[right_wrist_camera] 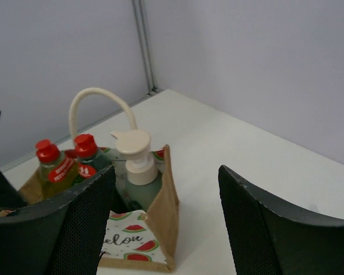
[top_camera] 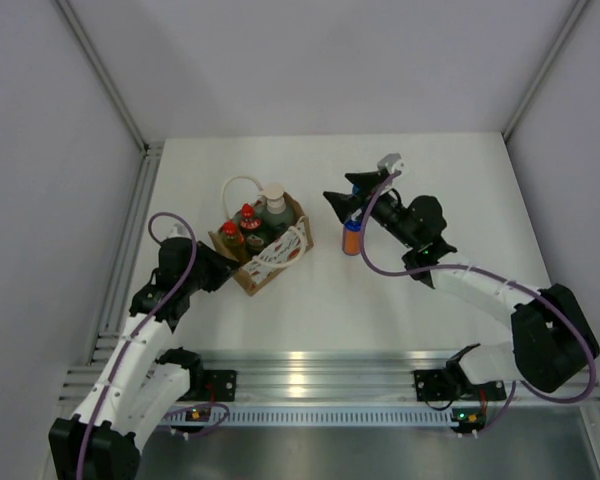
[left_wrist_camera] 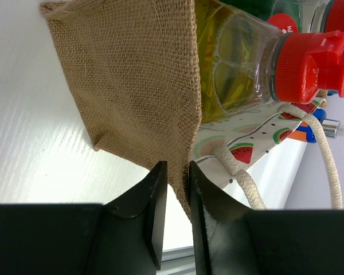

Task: Take the personal care products out of the canvas bag

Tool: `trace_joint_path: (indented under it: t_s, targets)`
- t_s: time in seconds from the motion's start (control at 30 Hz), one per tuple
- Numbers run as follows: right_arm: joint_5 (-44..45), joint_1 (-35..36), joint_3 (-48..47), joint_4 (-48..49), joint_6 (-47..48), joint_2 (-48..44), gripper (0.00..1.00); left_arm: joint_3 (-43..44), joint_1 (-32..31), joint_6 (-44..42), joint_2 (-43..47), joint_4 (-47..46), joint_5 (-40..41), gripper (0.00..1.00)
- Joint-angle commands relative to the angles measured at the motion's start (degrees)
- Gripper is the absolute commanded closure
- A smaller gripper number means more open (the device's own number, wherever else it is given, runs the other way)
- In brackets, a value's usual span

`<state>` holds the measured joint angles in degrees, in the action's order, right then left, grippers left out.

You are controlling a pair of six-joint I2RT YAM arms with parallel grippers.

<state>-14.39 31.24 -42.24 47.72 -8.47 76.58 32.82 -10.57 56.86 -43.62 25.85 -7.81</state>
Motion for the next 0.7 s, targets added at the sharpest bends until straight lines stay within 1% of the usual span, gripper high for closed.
trace_joint_path:
  t_s: [0.0,0.03,0.07,0.13,0.17,0.3,0.43,0.57,0.67]
  targets:
    - [-5.8,3.5,-6.7,-12.7,2.4,0.1,0.30,2.1,0.3,-1.3,0.7,1.6,2.5,0.73]
    - [-9.0,3.9,-7.9,-14.3,4.1,0.8,0.30,2.2,0.3,-1.4,0.6,1.8,2.5,0.72]
    - [-10.5,4.3,-10.1,-15.6,5.0,2.4,0.30,2.4,0.3,-1.6,0.5,1.8,2.5,0.68]
    - [-13.7,4.5,-11.9,-18.0,6.5,4.2,0.29,3.0,0.3,-1.8,0.5,2.0,2.8,0.64]
    - [-14.1,4.5,-13.9,-18.7,7.1,6.1,0.29,3.1,0.3,-2.1,0.5,2.3,2.9,0.60]
    - [-17.4,4.5,-19.1,-21.6,7.9,11.5,0.28,3.7,0.3,-3.1,0.5,2.8,3.4,0.50]
    - [-23.0,4.5,-24.5,-21.6,7.9,18.2,0.25,3.9,0.3,-3.8,0.4,2.8,3.7,0.48]
    - [-25.0,4.6,-30.9,-20.6,8.0,26.5,0.24,5.0,0.3,-5.2,-0.2,3.3,3.9,0.45]
    - [-25.4,4.8,-34.1,-20.0,8.0,30.6,0.23,5.6,0.3,-5.7,-0.5,3.5,4.4,0.44]
